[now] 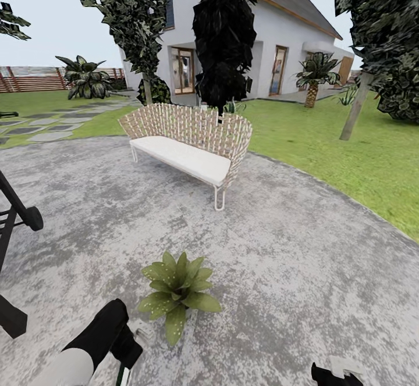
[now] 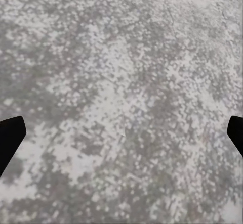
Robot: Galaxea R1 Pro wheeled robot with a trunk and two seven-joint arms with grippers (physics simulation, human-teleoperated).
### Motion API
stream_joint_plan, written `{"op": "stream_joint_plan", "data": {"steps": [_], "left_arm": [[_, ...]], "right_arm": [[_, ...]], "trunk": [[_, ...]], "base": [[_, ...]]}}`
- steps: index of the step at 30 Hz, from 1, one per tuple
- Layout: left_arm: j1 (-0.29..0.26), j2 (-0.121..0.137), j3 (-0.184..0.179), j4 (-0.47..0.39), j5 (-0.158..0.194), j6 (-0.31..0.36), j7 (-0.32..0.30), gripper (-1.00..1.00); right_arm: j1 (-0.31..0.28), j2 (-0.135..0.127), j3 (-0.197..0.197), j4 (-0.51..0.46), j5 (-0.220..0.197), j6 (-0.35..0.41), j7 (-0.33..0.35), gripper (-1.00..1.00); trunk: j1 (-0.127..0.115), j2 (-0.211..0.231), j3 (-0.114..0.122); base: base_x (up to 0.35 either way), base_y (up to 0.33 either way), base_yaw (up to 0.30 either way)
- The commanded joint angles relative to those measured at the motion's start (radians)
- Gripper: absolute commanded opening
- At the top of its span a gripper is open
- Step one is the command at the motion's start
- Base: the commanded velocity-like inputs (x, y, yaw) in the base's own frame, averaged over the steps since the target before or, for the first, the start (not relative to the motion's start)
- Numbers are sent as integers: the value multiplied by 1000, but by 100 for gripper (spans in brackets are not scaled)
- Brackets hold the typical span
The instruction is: Pick up the pesticide atomizer in the garden and spray insectifuge to fully cover both potted plants in the garden.
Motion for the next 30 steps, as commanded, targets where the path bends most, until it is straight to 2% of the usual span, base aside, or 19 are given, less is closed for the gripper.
{"op": "stream_joint_plan", "data": {"steps": [1, 4, 6, 8, 10, 12, 13, 16, 19, 21, 22, 24, 25, 26, 28, 29, 30], "left_arm": [[-3, 3, 3, -1, -7, 32, -13, -100], [-9, 6, 0, -1, -6, 90, -44, -100], [-26, -3, -9, -2, -10, 98, -111, -100], [-58, -9, -43, -2, -14, 108, -166, -100], [-94, -12, -94, -2, -15, 148, -213, -100], [-107, -10, -120, -2, -16, 165, -232, -100], [-110, -5, -127, -3, -18, 168, -236, -100], [-107, 61, -135, -1, -16, 168, -248, -100], [-102, 78, -150, -1, -21, 167, -269, -100], [-110, 66, -219, -2, -25, 169, -299, -100], [-115, 57, -243, -3, -27, 170, -323, -100], [-165, 34, -310, -6, -43, 170, -425, -100], [-205, 28, -362, -2, -69, 170, -493, -100], [-235, 24, -397, 0, -90, 169, -544, -100], [-303, 20, -449, 12, -129, 168, -648, -100], [-339, 19, -471, 26, -151, 168, -682, -100], [-375, 17, -492, 46, -174, 167, -682, -100]], "right_arm": [[-1, -2, -7, 2, 11, -3, -4, 100], [-1, -3, -7, 2, 11, -3, -4, 100], [-1, -3, -7, 2, 11, -3, -3, 100], [-1, -3, -7, 2, 11, -3, -3, 100], [-1, -3, -7, 2, 11, -2, -3, 100], [-1, -3, -7, 2, 10, -2, -3, 100], [-1, -3, -7, 2, 10, -2, -3, 100], [-1, -3, -7, 2, 11, -2, -4, 100], [-1, -2, -7, 2, 11, -2, -5, 100], [-1, -3, -7, 2, 11, -2, -5, 100], [0, -3, -7, 2, 11, -2, -5, 100], [0, -3, -7, 2, 11, -2, -5, 100], [0, -3, -7, 2, 11, -2, -5, 100], [1, -3, -7, 2, 11, -2, -5, 100], [1, -3, -7, 2, 10, -2, -5, 100], [1, -3, -7, 2, 11, -2, -5, 100], [1, -3, -7, 2, 10, -2, -5, 100]], "trunk": [[0, 0, -1], [0, 0, -1], [0, 0, -1], [0, 0, -1], [0, 0, -1], [0, 0, -1], [0, 0, -1], [0, 0, -1], [0, 0, -1], [0, 0, -1], [0, 0, -1], [0, 0, -1], [0, 0, -1], [0, 0, -1], [0, 0, -1], [0, 0, -1], [0, 0, -1]], "base": [[0, 0, 0], [0, 0, 0], [0, 0, 0], [0, 0, 0], [0, 0, 0], [0, 0, 0], [0, 0, 0], [0, 0, 0], [0, 0, 0], [0, 0, 0], [0, 0, 0], [0, 0, 0], [0, 0, 0], [0, 0, 0], [0, 0, 0], [0, 0, 0], [0, 0, 0]]}}
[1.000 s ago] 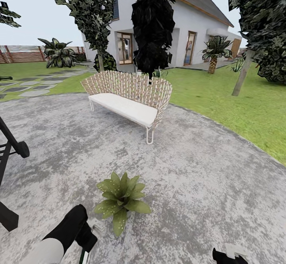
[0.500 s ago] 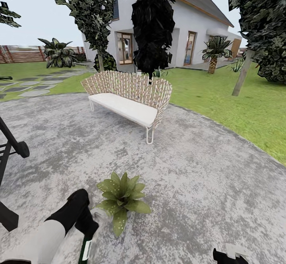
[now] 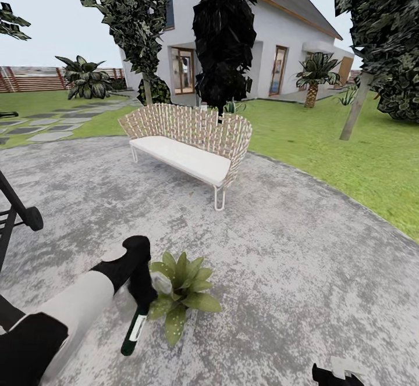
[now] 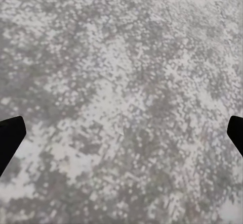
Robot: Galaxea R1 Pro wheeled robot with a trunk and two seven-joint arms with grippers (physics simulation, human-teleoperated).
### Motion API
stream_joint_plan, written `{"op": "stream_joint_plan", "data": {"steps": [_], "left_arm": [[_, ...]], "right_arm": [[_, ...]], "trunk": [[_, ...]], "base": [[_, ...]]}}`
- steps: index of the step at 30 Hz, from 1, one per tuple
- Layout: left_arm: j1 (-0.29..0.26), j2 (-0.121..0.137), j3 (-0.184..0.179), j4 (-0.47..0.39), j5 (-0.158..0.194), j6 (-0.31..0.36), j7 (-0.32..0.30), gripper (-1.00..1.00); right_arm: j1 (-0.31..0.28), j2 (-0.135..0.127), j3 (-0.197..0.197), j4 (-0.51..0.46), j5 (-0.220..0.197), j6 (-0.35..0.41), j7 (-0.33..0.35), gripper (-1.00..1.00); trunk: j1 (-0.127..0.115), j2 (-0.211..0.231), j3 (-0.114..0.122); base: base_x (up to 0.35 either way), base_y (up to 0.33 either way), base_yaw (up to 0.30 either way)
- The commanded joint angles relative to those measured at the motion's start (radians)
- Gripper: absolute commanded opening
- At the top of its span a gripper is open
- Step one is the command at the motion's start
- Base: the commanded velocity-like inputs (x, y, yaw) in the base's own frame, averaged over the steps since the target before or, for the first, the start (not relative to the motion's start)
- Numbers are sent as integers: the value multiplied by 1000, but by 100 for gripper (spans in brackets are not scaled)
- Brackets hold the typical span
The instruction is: Pick up the pesticide atomizer in the garden and spray insectifuge to fully cover both potted plants in the garden.
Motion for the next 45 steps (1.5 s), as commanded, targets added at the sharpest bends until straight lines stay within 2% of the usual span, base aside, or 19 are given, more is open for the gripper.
{"op": "stream_joint_plan", "data": {"steps": [1, 5, 7, 10, 13, 14, 18, 26, 45], "left_arm": [[-40, -3, -21, 20, -25, 9, -10, -100], [-158, -33, -38, 91, -83, 6, -10, -100], [-229, -66, -39, 165, -114, 5, -10, -100], [-335, -98, -40, 262, -131, 5, -10, -100], [-464, -128, -39, 382, -135, -3, -10, -100], [-487, -140, -39, 413, -135, -12, -10, -100], [-495, -151, -34, 429, -137, -24, -10, -100], [-493, -143, -30, 430, -128, -23, -10, -100], [-481, -149, -33, 430, -130, -12, -10, -100]], "right_arm": [[-1, 0, -7, 2, 10, -3, -4, 100], [-1, 0, -7, 2, 11, -3, -4, 100], [-1, 0, -7, 2, 11, -3, -4, 100], [-1, 0, -7, 2, 10, -3, -4, 100], [-1, 0, -7, 1, 10, -3, -4, 100], [-1, 0, -7, 1, 10, -4, -4, 100], [-1, 1, -7, -1, 10, -5, -4, 100], [-1, 1, -7, -1, 9, -5, -4, 100], [6, -5, -7, 0, 10, -5, -3, 100]], "trunk": [[0, 0, -1], [0, 0, -1], [0, 0, -1], [0, 0, -1], [0, 0, -1], [0, 0, -1], [0, 0, -1], [0, 0, -1], [-73, 133, 58]], "base": [[0, 0, 0], [0, 0, 0], [0, 0, 0], [0, 0, 0], [0, 0, 0], [0, 0, 0], [0, 0, 0], [0, 0, 0], [0, 0, 0]]}}
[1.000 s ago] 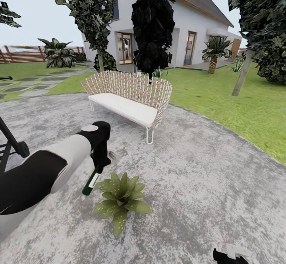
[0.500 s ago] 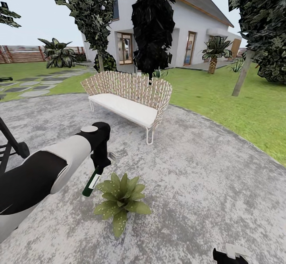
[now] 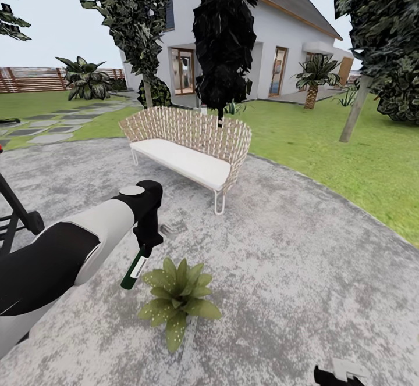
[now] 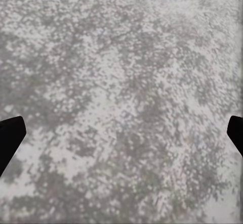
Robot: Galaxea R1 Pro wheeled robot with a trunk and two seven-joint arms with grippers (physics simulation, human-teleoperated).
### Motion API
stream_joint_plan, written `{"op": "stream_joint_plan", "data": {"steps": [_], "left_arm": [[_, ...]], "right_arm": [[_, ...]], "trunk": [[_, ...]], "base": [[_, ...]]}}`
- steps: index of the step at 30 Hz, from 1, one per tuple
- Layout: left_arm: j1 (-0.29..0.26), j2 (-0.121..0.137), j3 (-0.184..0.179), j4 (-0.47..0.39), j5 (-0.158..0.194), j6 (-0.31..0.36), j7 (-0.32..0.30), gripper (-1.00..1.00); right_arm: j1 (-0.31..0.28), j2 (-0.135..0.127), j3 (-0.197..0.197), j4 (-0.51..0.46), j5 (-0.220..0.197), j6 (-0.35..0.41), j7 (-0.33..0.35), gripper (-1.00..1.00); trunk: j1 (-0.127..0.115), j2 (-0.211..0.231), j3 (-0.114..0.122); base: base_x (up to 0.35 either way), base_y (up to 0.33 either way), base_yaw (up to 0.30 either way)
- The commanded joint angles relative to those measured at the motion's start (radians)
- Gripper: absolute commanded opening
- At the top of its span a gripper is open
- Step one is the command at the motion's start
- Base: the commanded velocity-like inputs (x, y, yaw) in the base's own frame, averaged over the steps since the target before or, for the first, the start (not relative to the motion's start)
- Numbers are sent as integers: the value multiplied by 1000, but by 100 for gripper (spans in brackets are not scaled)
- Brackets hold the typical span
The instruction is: Pick up the pesticide atomizer in the garden and spray insectifuge to fully cover both potted plants in the garden.
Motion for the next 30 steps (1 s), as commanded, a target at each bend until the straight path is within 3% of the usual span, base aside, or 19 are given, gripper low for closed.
{"op": "stream_joint_plan", "data": {"steps": [1, 10, 14, 20, 30], "left_arm": [[0, 0, 3, -1, -11, 11, -9, -100], [-1, 2, 6, -2, -8, 11, -9, -100], [0, 3, 6, -21, -8, 11, -9, -100], [0, 4, 7, -58, -8, 12, -9, -100], [0, 17, 8, -64, -8, 14, -9, -100]], "right_arm": [[0, 0, -7, 1, 11, -3, -4, 100], [1, 9, -7, 3, 8, -2, -6, 100], [20, 45, -8, 3, 6, 1, -5, 100], [51, 73, -8, 3, 6, 1, -3, 100], [52, 77, -8, 3, 6, 1, -2, 100]], "trunk": [[-4, 7, 2], [-39, 70, 31], [-54, 98, 43], [-77, 140, 62], [-115, 210, 93]], "base": [[0, 0, 0], [0, 0, 0], [0, 0, 0], [0, 0, 0], [0, 0, 0]]}}
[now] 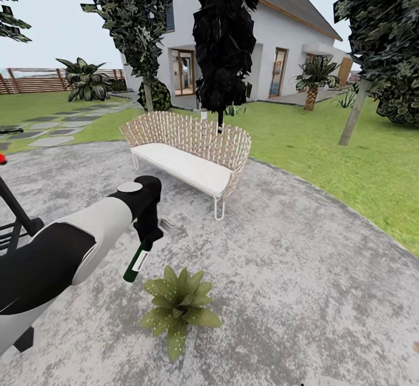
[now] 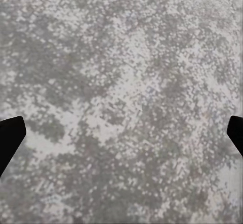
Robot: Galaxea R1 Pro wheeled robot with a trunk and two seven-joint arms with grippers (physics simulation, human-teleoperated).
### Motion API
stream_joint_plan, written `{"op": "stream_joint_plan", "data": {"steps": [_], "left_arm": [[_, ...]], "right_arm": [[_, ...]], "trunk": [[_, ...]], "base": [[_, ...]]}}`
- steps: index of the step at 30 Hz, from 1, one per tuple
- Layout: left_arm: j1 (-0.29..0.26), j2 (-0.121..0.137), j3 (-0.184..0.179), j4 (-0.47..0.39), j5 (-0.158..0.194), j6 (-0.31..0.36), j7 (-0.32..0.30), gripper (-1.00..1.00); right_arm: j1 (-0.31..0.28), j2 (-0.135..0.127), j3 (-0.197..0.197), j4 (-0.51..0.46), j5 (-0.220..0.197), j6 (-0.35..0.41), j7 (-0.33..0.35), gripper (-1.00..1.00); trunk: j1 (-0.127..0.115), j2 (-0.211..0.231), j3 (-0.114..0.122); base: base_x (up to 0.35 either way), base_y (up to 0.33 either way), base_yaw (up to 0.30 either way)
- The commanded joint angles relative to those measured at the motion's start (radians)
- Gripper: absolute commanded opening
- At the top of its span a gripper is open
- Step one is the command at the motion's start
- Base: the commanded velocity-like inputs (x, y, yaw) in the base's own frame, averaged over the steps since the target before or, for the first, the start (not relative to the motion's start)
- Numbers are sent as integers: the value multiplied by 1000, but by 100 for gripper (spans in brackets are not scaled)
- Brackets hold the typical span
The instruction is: Pick up the pesticide atomizer in the garden and spray insectifuge to fully cover both potted plants in the garden.
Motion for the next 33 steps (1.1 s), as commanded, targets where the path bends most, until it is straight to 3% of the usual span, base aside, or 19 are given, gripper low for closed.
{"op": "stream_joint_plan", "data": {"steps": [1, 33], "left_arm": [[0, 0, 3, -1, -11, 10, -9, -100], [0, 16, 6, -2, -9, 10, -9, -100]], "right_arm": [[-1, 0, -7, 2, 10, -3, -4, 100], [-1, 0, -8, 2, 10, -3, -4, 100]], "trunk": [[-4, 7, 2], [-127, 231, 103]], "base": [[0, 0, 0], [0, 0, 0]]}}
